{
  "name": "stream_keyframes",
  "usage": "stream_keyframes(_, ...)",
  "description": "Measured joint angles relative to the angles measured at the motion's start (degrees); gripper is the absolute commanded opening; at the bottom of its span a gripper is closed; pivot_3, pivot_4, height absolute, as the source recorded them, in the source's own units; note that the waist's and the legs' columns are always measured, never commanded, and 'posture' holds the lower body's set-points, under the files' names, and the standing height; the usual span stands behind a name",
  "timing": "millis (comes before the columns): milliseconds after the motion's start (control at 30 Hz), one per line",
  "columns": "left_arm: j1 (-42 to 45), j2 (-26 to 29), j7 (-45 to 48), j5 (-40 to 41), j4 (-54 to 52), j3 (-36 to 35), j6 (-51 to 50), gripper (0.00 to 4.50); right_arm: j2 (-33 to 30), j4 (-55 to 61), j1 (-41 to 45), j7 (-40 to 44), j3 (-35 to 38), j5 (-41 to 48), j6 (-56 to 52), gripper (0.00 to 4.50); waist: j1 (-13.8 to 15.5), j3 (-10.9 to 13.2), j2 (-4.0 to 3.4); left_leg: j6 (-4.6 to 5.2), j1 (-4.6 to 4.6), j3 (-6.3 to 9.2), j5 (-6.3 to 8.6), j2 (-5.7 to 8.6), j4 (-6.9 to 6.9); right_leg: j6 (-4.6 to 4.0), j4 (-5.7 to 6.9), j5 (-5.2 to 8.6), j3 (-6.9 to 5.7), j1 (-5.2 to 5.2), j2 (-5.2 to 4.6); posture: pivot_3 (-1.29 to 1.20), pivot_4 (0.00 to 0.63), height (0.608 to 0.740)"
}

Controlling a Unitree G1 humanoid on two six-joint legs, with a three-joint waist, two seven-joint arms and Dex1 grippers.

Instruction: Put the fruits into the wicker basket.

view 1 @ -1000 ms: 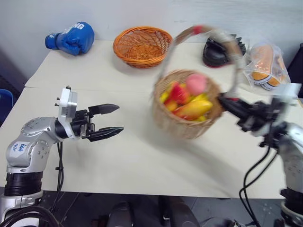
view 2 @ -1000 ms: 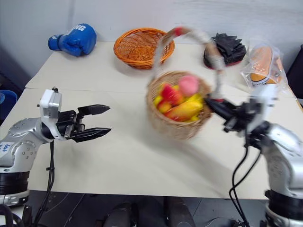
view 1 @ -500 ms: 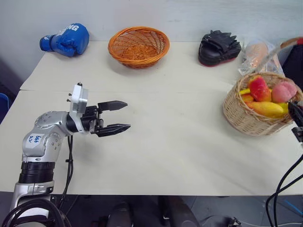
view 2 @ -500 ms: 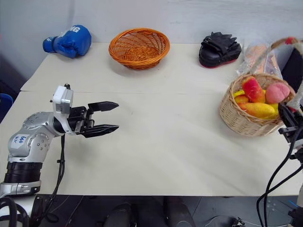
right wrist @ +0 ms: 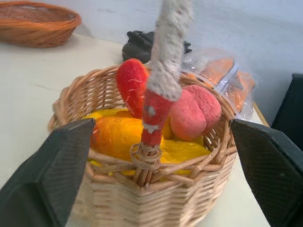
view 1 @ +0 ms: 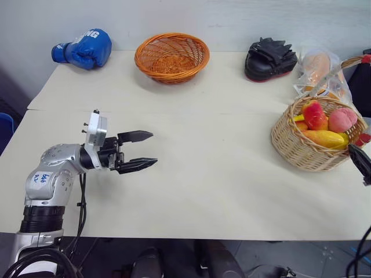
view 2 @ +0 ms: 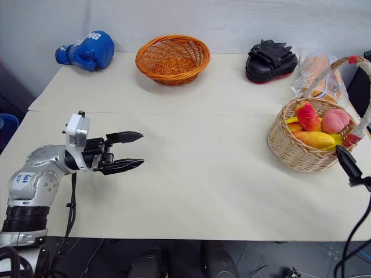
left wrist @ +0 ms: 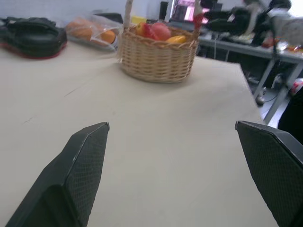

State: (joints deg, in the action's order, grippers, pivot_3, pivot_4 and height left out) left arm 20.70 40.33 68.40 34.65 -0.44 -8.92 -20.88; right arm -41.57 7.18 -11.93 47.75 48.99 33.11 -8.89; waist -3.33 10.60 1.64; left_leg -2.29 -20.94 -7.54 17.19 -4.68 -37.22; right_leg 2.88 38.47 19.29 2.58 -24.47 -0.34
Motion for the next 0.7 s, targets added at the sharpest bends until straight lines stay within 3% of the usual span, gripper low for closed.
stream_keyframes(167, -5.89, 1.42, -0.77, -4.91, 0.64, -0.7, 5.83, 4.5, -0.89, 6.85, -10.33, 8.69, 2.33, 0.0, 2.51, 4.47, 0.04, 0.0, 0.02, 0.05, 0.24, -0.01, 0.02, -0.01, 0.05, 0.03, -0.2, -0.02, -0.01, 0.28, -0.02, 0.0, 0.15, 0.74)
stream_keyframes(300, -12.88, 3.49, -0.98, -7.93, -0.65, -1.95, 9.63, 4.5, -0.56, 10.56, -16.15, 16.74, -3.66, -1.24, 6.54, 4.47, -0.23, 0.01, 0.06, 0.32, 0.81, 0.0, 0.35, -0.11, 0.25, 0.02, -0.6, -0.01, -0.07, 0.99, -0.02, 0.0, 0.15, 0.74)
stream_keyframes(533, -20.57, 4.29, -3.77, -10.22, -4.51, -4.64, 13.42, 4.5, 1.2, 10.28, 1.76, 18.18, -27.17, -4.88, 8.87, 4.47, -1.14, 0.0, 0.13, 0.59, 0.8, -0.06, 0.56, -0.06, 0.1, 0.06, -0.54, -0.07, -0.07, 0.96, -0.13, 0.0, 0.15, 0.74)
stream_keyframes(700, -21.58, 4.9, -5.81, -10.59, -7.12, -5.91, 13.94, 4.5, 6.28, 0.76, 18.22, 18.61, -40.56, -10.64, 14.31, 4.47, -0.84, 0.03, 0.11, 0.56, 0.74, -0.05, 0.56, -0.05, 0.09, 0.03, -0.57, -0.01, -0.09, 0.88, -0.12, 0.0, 0.15, 0.74)
